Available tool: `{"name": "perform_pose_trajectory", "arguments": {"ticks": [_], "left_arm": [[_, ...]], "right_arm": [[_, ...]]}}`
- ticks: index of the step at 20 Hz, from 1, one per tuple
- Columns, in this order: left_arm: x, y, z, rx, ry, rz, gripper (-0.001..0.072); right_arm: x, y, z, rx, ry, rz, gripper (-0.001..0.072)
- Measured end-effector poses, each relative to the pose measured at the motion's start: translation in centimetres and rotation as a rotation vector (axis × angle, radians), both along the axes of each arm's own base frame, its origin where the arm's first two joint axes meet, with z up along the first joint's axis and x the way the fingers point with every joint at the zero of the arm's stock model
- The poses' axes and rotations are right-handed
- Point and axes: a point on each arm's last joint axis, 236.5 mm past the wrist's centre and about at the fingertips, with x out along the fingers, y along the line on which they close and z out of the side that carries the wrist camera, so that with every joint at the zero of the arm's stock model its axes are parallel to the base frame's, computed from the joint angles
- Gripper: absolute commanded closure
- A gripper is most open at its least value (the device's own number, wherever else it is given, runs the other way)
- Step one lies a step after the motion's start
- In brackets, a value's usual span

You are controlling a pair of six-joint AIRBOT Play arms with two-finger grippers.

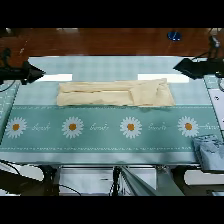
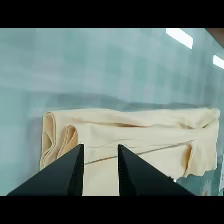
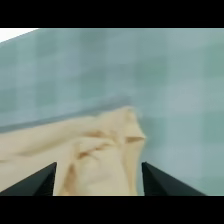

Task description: Fold the shirts.

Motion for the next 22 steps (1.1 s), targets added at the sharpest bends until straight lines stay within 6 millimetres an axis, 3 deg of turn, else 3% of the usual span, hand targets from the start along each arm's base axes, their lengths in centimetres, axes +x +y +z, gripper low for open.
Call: {"name": "perform_pose_trajectory", "arguments": {"ticks": [2,6,10,15,19,20,21,22], "left_arm": [[-0.5,0.8,2.1,0.018,-0.035,0.004,0.0420],[-1.4,0.1,4.3,0.026,-0.058,-0.033,0.0421],[-1.9,-2.0,4.7,0.025,-0.052,-0.097,0.0421],[-2.1,-4.7,4.8,0.023,-0.049,-0.160,0.0421],[-2.1,-6.3,4.7,0.021,-0.048,-0.196,0.0421],[-2.2,-6.7,4.7,0.020,-0.046,-0.204,0.0421],[-2.2,-7.0,4.7,0.020,-0.045,-0.212,0.0421],[-2.2,-7.2,4.7,0.020,-0.045,-0.216,0.0421]], "right_arm": [[-2.6,-2.9,-1.1,0.009,0.114,0.001,0.0117],[-6.1,-4.2,-4.2,0.147,0.287,0.031,0.0117],[-7.1,-2.0,-7.2,0.287,0.388,0.099,0.0118],[-5.5,1.7,-10.8,0.352,0.419,0.139,0.0119],[-3.7,6.7,-12.4,0.418,0.417,0.177,0.0137],[-3.5,7.8,-12.9,0.420,0.420,0.187,0.0212],[-3.2,8.9,-13.4,0.414,0.421,0.196,0.0478],[-3.1,9.6,-14.0,0.401,0.427,0.202,0.0678]]}}
